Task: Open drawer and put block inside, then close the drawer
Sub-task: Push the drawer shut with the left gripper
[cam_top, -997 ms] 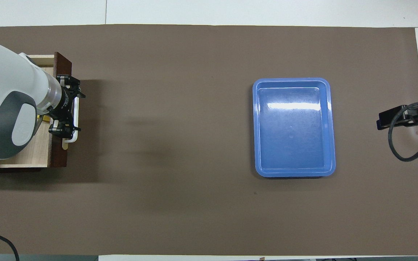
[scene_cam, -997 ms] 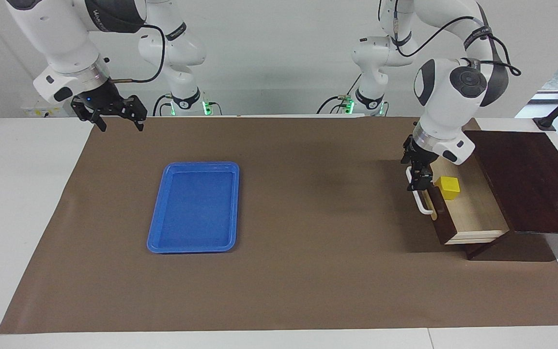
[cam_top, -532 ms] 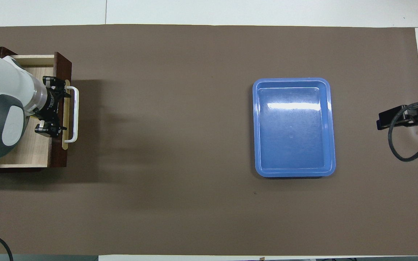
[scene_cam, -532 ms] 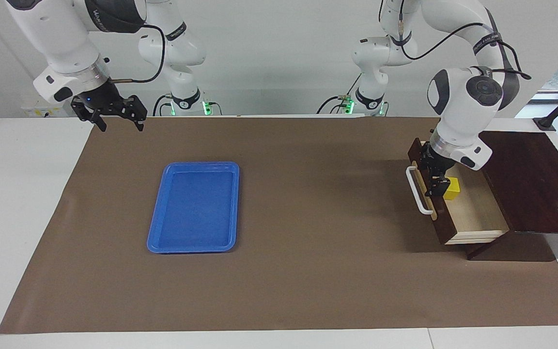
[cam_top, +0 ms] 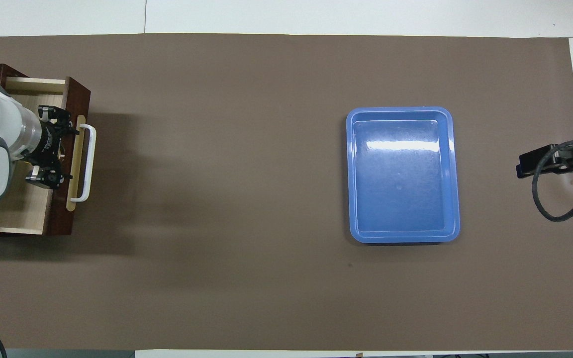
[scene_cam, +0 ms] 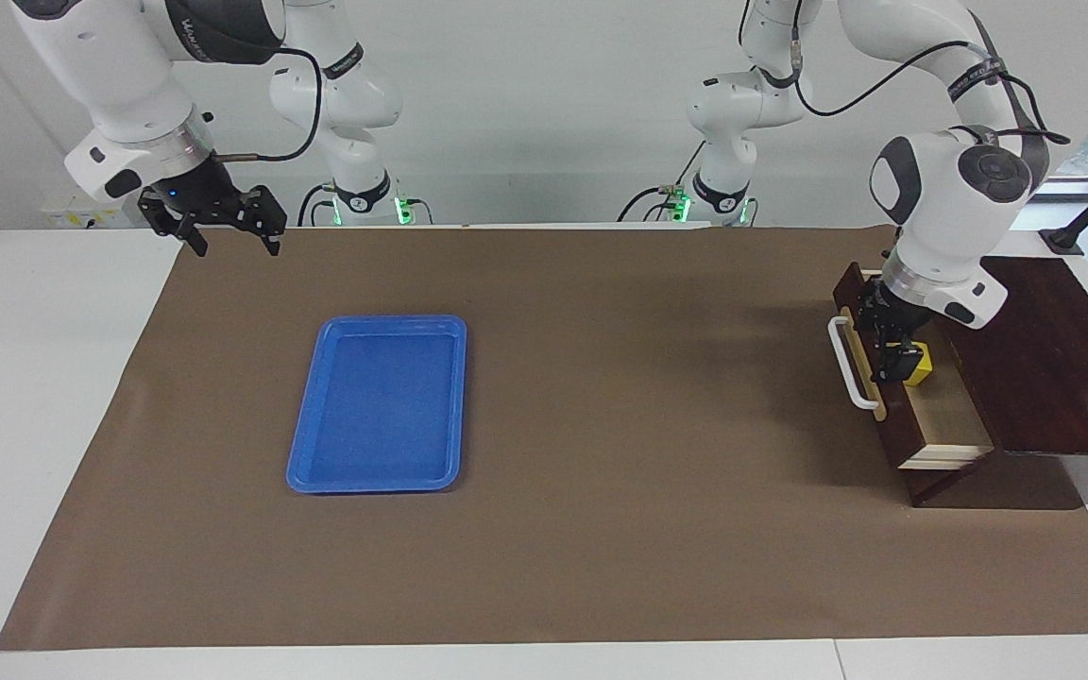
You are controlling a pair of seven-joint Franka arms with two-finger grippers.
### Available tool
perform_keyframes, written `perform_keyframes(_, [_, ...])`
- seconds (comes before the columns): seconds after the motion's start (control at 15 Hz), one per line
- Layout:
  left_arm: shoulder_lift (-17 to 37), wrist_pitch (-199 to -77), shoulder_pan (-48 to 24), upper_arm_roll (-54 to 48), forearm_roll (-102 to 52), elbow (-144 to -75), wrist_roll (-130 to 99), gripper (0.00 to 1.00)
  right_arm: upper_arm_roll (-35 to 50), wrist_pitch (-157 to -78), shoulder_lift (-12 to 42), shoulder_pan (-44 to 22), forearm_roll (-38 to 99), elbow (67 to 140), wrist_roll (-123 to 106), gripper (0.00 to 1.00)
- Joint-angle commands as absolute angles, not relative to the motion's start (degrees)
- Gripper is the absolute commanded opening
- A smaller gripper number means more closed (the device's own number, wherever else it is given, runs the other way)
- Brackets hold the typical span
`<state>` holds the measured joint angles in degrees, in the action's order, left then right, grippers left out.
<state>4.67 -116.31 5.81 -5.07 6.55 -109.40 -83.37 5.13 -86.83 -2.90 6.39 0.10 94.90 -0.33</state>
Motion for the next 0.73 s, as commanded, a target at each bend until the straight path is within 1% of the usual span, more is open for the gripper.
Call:
perform_keyframes(0.0, [3.87,-117.68,9.83,-5.01,8.96,-110.04,-79.11,1.00,5.89,-86.84,-3.52,7.47,0.62,95.71,0.26,1.00])
perform_keyframes(0.33, [3.78,-117.86,13.18,-5.10,9.67,-110.04,-76.99,1.00,5.80,-86.84,-3.52,7.47,0.62,95.71,0.26,1.00])
perform_keyframes(0.66, [3.43,-119.00,12.40,-5.36,9.06,-108.81,-76.46,1.00,5.89,-86.84,-3.52,7.47,0.62,95.71,0.26,1.00])
